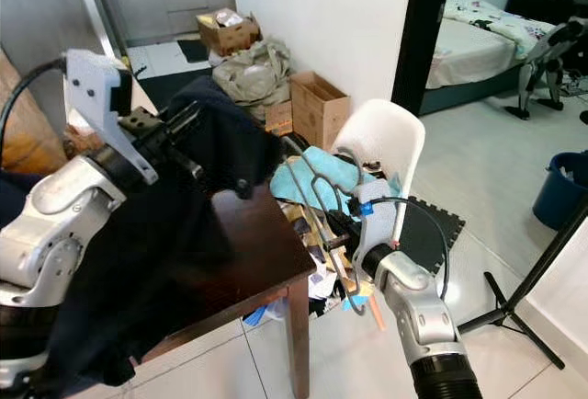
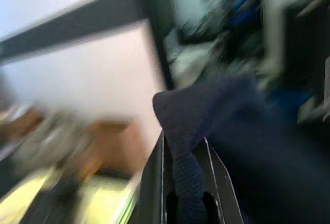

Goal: Hang hanger

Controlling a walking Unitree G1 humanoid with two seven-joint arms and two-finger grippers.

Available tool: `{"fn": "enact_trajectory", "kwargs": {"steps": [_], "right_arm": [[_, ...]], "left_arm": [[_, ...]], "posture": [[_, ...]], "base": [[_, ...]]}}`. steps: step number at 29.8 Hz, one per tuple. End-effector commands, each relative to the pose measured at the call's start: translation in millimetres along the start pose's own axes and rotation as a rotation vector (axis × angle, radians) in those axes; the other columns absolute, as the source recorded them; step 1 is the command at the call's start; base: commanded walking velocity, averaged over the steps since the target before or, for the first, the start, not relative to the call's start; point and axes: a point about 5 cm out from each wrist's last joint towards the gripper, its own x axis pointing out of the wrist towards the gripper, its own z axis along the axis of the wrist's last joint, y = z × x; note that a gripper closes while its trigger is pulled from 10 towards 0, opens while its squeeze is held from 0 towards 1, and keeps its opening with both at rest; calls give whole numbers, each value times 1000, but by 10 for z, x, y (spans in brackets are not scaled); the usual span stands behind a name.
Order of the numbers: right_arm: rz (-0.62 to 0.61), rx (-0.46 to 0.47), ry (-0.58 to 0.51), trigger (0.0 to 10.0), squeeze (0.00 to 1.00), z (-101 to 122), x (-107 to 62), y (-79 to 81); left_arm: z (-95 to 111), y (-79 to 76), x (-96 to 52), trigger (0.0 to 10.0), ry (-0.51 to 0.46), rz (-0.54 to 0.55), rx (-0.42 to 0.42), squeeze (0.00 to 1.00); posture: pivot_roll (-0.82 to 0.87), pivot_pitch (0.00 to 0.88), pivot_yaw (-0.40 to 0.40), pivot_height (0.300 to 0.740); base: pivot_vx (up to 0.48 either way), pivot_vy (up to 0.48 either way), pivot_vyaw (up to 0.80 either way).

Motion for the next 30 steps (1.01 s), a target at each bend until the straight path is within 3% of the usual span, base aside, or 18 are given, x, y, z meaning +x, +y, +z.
{"fn": "enact_trajectory", "kwargs": {"steps": [1, 3, 4, 5, 8, 9, 11, 12, 13, 14, 18, 22, 23, 26, 27, 29, 30], "right_arm": [[-19, -4, -17, 10000, 0, 23, -17, -46], [-24, -5, -15, 10000, 0, 21, -27, -63], [-24, -5, -15, 10000, 0, 21, -27, -63], [-24, -6, -15, 10000, 0, 22, -28, -67], [-21, -6, -13, 10000, 0, 22, -21, -69], [-18, -7, -12, 10000, 0, 22, -17, -66], [-15, -7, -11, 10000, 0, 21, -14, -65], [-12, -8, -10, 10000, 0, 23, -11, -65], [-12, -8, -10, 10000, 0, 23, -11, -65], [-6, -10, -8, 10000, 0, 26, -8, -67], [1, -12, -6, 10000, 0, 30, 0, -61], [11, -14, -9, 10000, 0, 44, 18, -53], [11, -14, -9, 10000, 0, 44, 18, -53], [13, -6, -20, 10000, 0, 68, 19, -61], [13, -6, -20, 10000, 0, 68, 19, -61], [32, 18, -41, 10000, 0, 100, 23, -46], [32, 18, -41, 10000, 0, 100, 23, -46]], "left_arm": [[-175, 180, -104, 10000, 110, 90, 40, 0], [-302, 417, -274, 10000, 179, 262, 30, 0], [-302, 417, -274, 10000, 179, 262, 30, 0], [-389, 597, -414, 10000, 227, 401, 17, 0], [-582, 910, -793, 10000, 333, 684, -33, 0], [-642, 951, -919, 10000, 360, 744, -67, 0], [-677, 969, -1003, 10000, 377, 779, -90, 0], [-695, 944, -1046, 10000, 378, 771, -117, 808], [-695, 944, -1046, 10000, 378, 771, -117, 808], [-700, 837, -1041, 10000, 383, 683, -152, 1000], [-682, 723, -985, 10000, 412, 544, -140, 1000], [-527, 641, -925, 10000, 483, 336, -37, 1000], [-527, 641, -925, 10000, 483, 336, -37, 1000], [-213, 662, -901, 10000, 475, 206, 70, 1000], [-213, 662, -901, 10000, 475, 206, 70, 1000], [137, 707, -825, 10000, 361, 183, 172, 1000], [137, 707, -825, 10000, 361, 183, 172, 1000]], "posture": [[-63, 0, 38, 736], [-59, 0, 36, 736], [-59, 0, 36, 736], [-57, 0, 33, 736], [-53, 0, 30, 736], [-53, 0, 28, 736], [-53, 0, 27, 736], [-52, 0, 24, 736], [-52, 0, 24, 736], [-48, 0, 21, 736], [-47, 0, 18, 736], [-49, 0, 17, 736], [-49, 0, 17, 736], [-48, 0, 18, 736], [-48, 0, 18, 736], [-41, 0, 17, 736], [-41, 0, 17, 736]], "base": [[0, 0, 0], [0, 0, 0], [0, 0, 0], [0, 0, 0], [0, 0, 0], [0, 0, 0], [0, 0, 0], [0, 0, 0], [0, 0, 0], [0, 0, 0], [0, 0, 0], [0, 0, 0], [0, 0, 0], [0, 0, 0], [0, 0, 0], [0, 0, 0], [0, 0, 0]]}}
